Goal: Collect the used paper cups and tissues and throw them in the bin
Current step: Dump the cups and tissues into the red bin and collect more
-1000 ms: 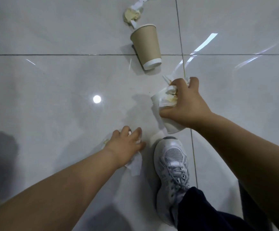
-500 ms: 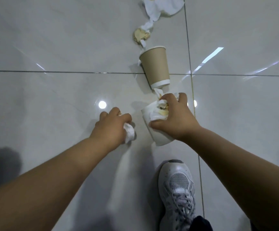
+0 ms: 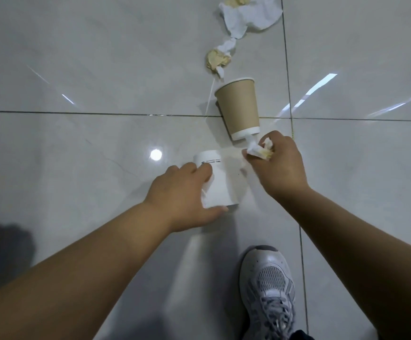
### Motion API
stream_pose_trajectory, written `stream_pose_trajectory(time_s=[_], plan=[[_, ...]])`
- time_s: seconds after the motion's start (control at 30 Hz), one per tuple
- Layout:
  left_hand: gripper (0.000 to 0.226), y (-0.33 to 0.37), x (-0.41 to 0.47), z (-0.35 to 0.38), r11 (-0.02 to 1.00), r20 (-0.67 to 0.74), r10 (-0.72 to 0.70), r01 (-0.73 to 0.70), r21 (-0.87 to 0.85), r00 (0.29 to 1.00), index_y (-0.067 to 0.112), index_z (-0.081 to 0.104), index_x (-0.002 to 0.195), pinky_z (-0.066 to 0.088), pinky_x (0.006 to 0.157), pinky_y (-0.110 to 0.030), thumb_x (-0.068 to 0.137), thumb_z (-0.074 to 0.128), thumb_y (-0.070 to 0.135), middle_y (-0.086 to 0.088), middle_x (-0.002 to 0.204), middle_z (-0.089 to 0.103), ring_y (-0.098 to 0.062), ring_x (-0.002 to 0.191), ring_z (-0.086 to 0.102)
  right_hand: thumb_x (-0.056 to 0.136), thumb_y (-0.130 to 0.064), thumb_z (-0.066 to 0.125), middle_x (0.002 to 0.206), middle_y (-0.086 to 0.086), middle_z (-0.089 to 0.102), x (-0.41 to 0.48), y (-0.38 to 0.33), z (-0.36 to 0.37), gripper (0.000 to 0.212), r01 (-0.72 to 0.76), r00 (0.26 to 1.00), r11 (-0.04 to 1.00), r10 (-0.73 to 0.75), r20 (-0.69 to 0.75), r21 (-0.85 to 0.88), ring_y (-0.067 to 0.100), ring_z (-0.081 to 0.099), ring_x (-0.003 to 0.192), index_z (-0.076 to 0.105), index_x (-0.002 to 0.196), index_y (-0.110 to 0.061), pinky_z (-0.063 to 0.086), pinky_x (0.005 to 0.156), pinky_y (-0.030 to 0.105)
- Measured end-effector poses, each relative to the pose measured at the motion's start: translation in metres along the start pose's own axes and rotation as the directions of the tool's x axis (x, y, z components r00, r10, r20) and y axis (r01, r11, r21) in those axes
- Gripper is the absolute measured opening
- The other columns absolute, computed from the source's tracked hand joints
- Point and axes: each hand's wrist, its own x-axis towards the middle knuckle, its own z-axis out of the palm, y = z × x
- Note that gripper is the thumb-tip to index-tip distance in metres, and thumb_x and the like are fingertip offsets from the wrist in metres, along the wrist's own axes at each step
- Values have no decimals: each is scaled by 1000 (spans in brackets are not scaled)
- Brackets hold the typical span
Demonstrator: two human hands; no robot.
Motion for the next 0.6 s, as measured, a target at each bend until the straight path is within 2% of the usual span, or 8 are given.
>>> stream_pose_trajectory(time_s=[0.07, 0.1, 0.2, 0.27, 0.33, 0.43, 0.5, 0.6], plan=[[81, 4, 7, 4, 995, 49, 3, -8, 99, 999, 33, 26, 132, 46, 79, -36, 70, 55, 77, 2, 119, 47, -25, 103, 48, 86, -34, 63, 89, 7, 56, 4, 2, -4, 19, 7, 999, 1000, -6, -35, 5, 16, 50, 67, 51, 90, -19, 37, 55, 25], [85, 5, 10, 6, 991, 51, 11, -18, 134, 999, 36, 17, 139, 45, 82, -37, 73, 54, 74, 0, 124, 46, -26, 106, 48, 88, -32, 61, 88, 4, 57, 6, 2, -6, 16, 12, 999, 1000, -11, -38, 18, 15, 52, 69, 53, 95, -20, 40, 57, 25], [74, 6, 17, 9, 985, 3, 70, -70, 158, 998, 43, 9, 144, 47, 83, -36, 84, 47, 62, -2, 127, 45, -26, 106, 48, 91, -32, 59, 99, -6, 56, 13, -2, -11, 37, 42, 999, 999, -42, -13, 14, 13, 55, 84, 49, 126, -29, 43, 68, 23], [69, 7, 20, 3, 989, -22, 72, -68, 134, 997, 43, 10, 146, 46, 81, -35, 87, 42, 59, -1, 128, 46, -24, 106, 48, 91, -38, 59, 108, -3, 52, 21, -5, -13, 54, 58, 998, 997, -57, 17, -56, 15, 54, 94, 37, 140, -35, 40, 76, 24], [65, 8, 21, -8, 993, -50, 40, -34, 113, 998, 40, 15, 147, 45, 78, -33, 89, 39, 57, -1, 129, 49, -24, 106, 50, 89, -43, 59, 118, 4, 54, 35, -9, -13, 61, 79, 997, 986, -75, 33, -143, 21, 56, 102, 31, 144, -38, 40, 78, 27], [48, 4, 26, -31, 999, -132, -43, 47, 27, 990, 29, 41, 138, 47, 72, -31, 94, 37, 47, -2, 117, 59, -23, 97, 56, 86, -45, 62, 117, 9, 54, 59, -22, -15, 64, 101, 995, 974, -96, 35, -203, 27, 58, 99, 32, 143, -38, 46, 77, 32], [33, 0, 31, -47, 989, -178, -130, 114, -98, 975, 23, 59, 116, 46, 66, -30, 94, 39, 37, -2, 101, 63, -22, 86, 57, 85, -42, 63, 115, 9, 51, 71, -34, -17, 66, 104, 994, 964, -97, 41, -246, 29, 58, 97, 32, 143, -38, 49, 79, 36], [22, -7, 39, -66, 933, -145, -274, 227, -278, 951, 23, 61, 101, 42, 65, -29, 92, 43, 31, -1, 92, 64, -24, 83, 57, 88, -43, 60, 124, 9, 45, 87, -49, -16, 68, 98, 994, 942, -77, 80, -322, 31, 56, 104, 25, 146, -41, 48, 84, 38]])
